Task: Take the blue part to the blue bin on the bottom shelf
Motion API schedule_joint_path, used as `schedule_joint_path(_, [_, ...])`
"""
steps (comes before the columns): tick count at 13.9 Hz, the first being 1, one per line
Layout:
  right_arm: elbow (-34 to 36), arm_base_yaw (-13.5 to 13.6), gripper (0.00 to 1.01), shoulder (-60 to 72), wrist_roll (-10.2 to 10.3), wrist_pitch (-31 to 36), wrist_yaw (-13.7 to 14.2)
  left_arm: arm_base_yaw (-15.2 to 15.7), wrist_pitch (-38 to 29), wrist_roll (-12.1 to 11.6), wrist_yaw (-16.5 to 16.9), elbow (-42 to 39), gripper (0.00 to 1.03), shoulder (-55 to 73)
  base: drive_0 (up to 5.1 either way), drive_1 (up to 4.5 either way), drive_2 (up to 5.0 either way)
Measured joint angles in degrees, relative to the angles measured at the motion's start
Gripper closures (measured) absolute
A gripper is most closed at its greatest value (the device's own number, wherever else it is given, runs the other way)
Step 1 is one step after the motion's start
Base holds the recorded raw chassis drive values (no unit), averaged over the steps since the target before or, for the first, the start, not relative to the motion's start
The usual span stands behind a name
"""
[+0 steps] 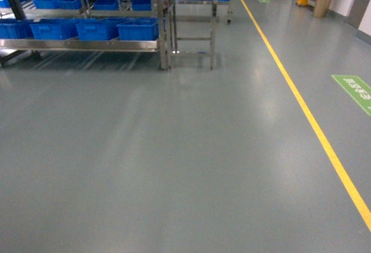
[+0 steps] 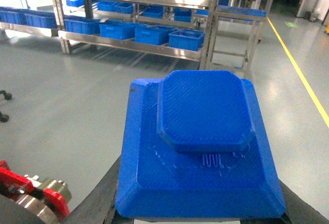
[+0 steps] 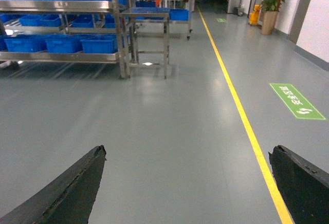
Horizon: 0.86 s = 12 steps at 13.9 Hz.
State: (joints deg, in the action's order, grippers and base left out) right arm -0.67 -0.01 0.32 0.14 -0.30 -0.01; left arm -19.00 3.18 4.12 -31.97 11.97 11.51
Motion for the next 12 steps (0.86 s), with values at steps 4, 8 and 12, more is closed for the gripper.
schedule_joint_path(4, [0.0,0.0,0.03,0.0,0.0,0.1,0.0,0.0,0.0,0.0,0.0,0.0,0.6,-0.1,-1.2,-1.24,-1.2])
schedule_joint_path(8, [0.0,0.0,0.03,0.0,0.0,0.0,0.0,0.0,0.1,0.0,0.0,0.0,0.6,-0.1,-0.3,2.82,-3.5])
schedule_joint_path(12, [0.0,0.0,0.03,0.0,0.0,0.0,0.0,0.0,0.0,0.0,0.0,0.0,0.6,-0.1,0.0,4.15,-4.2])
